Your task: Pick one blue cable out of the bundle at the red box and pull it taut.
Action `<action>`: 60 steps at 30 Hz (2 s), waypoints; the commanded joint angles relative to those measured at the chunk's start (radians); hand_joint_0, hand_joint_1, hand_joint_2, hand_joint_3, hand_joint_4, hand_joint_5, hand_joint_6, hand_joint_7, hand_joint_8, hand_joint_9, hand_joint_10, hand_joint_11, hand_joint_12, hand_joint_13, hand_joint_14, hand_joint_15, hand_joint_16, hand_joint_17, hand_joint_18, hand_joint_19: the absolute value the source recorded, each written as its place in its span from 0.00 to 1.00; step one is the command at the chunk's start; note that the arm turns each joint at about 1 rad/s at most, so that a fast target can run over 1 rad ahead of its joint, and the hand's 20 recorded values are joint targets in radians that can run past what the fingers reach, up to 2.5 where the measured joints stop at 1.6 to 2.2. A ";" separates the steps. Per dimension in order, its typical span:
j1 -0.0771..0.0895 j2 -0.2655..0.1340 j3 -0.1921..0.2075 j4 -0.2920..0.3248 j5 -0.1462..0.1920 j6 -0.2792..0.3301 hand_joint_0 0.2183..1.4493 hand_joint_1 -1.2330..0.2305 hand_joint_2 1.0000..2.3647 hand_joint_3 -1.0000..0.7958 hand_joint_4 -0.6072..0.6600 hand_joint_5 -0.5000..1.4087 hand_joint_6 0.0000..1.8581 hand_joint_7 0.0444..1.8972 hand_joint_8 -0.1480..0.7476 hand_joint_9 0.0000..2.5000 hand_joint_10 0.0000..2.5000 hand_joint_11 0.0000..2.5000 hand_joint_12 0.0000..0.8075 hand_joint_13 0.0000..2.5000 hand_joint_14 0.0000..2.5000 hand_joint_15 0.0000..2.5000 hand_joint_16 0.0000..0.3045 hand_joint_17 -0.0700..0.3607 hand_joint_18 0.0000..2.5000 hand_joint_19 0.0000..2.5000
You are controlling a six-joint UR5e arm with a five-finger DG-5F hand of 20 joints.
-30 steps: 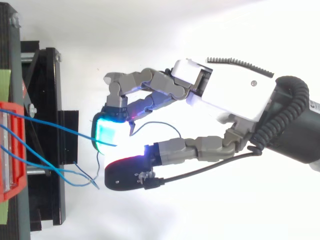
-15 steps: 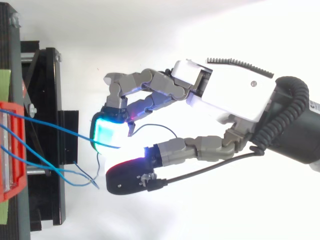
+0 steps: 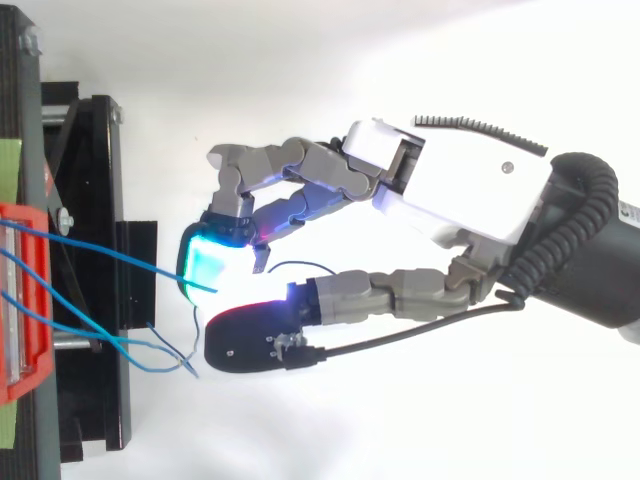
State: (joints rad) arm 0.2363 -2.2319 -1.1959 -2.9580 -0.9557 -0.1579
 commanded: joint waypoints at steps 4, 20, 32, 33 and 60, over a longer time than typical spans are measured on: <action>0.000 0.000 0.001 0.001 0.000 0.000 0.27 0.37 0.01 0.48 0.56 0.19 0.46 0.59 0.55 0.32 0.01 0.35 0.50 0.07 0.00 0.03 0.19 0.46 0.04 0.06; 0.000 0.001 0.001 0.001 0.000 0.000 0.28 0.33 0.01 0.54 0.50 0.19 0.46 0.60 0.56 0.30 0.01 0.33 0.52 0.05 0.00 0.02 0.20 0.48 0.03 0.04; 0.000 0.029 -0.001 -0.012 0.002 -0.002 0.29 0.29 0.01 0.62 0.50 0.20 0.47 0.66 0.58 0.32 0.01 0.30 0.56 0.10 0.00 0.02 0.22 0.51 0.09 0.02; 0.000 0.031 -0.001 -0.015 0.003 -0.002 0.29 0.29 0.01 0.62 0.49 0.20 0.47 0.67 0.58 0.32 0.01 0.30 0.56 0.10 0.00 0.02 0.22 0.51 0.09 0.02; 0.009 0.069 -0.001 -0.067 0.048 -0.009 0.29 0.29 0.02 0.61 0.50 0.20 0.46 0.68 0.56 0.30 0.01 0.27 0.56 0.12 0.00 0.02 0.22 0.51 0.13 0.03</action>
State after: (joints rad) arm 0.2447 -2.1629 -1.1969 -3.0257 -0.9060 -0.1672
